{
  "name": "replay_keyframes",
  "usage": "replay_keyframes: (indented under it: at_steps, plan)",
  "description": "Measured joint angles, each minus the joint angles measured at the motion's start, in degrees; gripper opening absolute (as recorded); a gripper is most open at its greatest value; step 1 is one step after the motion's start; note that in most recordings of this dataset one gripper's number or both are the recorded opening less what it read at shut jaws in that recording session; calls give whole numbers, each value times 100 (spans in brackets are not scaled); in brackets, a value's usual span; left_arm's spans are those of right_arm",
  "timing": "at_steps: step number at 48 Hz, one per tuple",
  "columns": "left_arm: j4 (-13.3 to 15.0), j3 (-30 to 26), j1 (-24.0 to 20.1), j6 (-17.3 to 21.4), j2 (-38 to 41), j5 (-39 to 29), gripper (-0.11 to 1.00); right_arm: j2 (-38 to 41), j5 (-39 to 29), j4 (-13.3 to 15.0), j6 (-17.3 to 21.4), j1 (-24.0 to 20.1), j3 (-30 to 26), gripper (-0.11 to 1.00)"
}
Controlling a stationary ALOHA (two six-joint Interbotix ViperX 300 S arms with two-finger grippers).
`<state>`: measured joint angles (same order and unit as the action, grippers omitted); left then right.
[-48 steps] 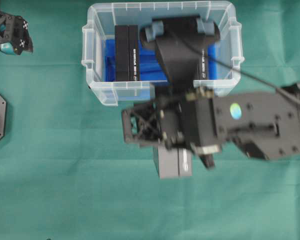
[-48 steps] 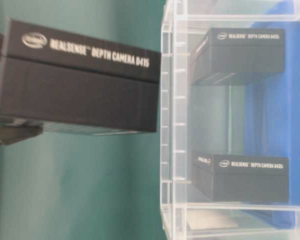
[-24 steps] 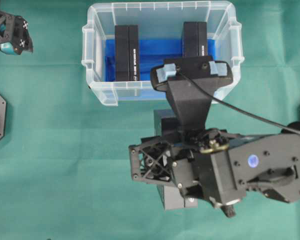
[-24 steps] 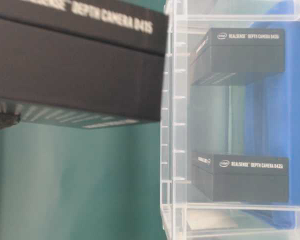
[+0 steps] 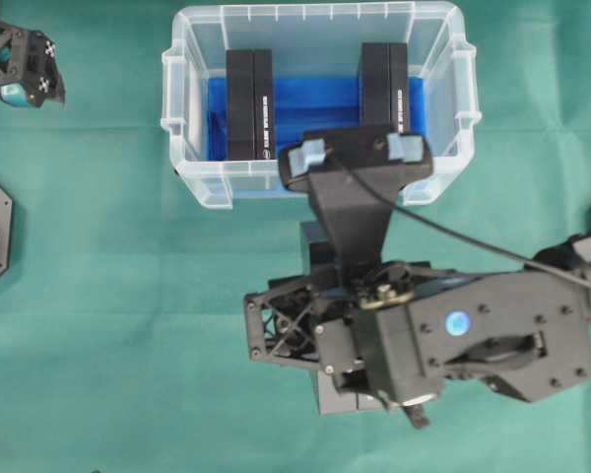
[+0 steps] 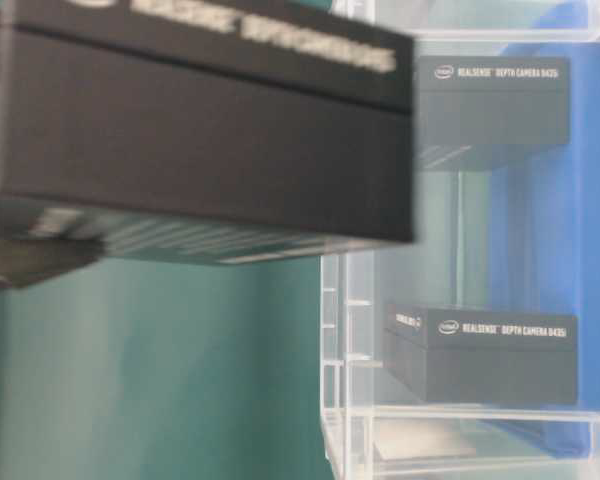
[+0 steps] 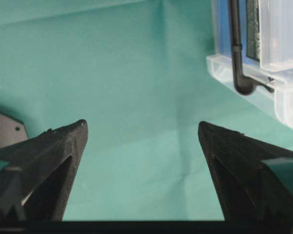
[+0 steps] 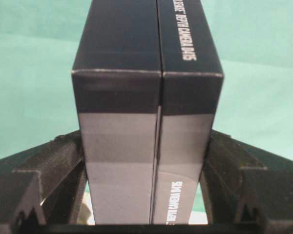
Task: Take out the box from the case.
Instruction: 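Carry the black boxes with the right gripper toward the table front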
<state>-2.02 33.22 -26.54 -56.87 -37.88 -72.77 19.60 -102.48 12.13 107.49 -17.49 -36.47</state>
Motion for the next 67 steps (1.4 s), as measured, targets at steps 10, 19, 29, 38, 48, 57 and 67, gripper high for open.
replay_keyframes:
  at_steps: [10,19,29,38,48,57,67]
  plan:
    - [0,0,0,-26,-35,0,95,0,457,-132,0,44,448,67]
    - [0,0,0,-18,-53,-9,95,9,1028,-325,0,158,976,67]
    - [0,9,0,-18,-44,-18,95,9,1617,-431,0,202,1529,67]
    - [0,0,0,-18,-35,-26,95,9,2136,-519,9,308,2013,67]
    - [0,0,0,0,-18,-26,95,0,2619,-624,18,360,2496,67]
    - [0,18,0,18,9,-35,95,9,2997,-765,53,369,2909,67]
    - [0,35,0,18,9,-26,95,0,3445,-791,53,387,3138,67]
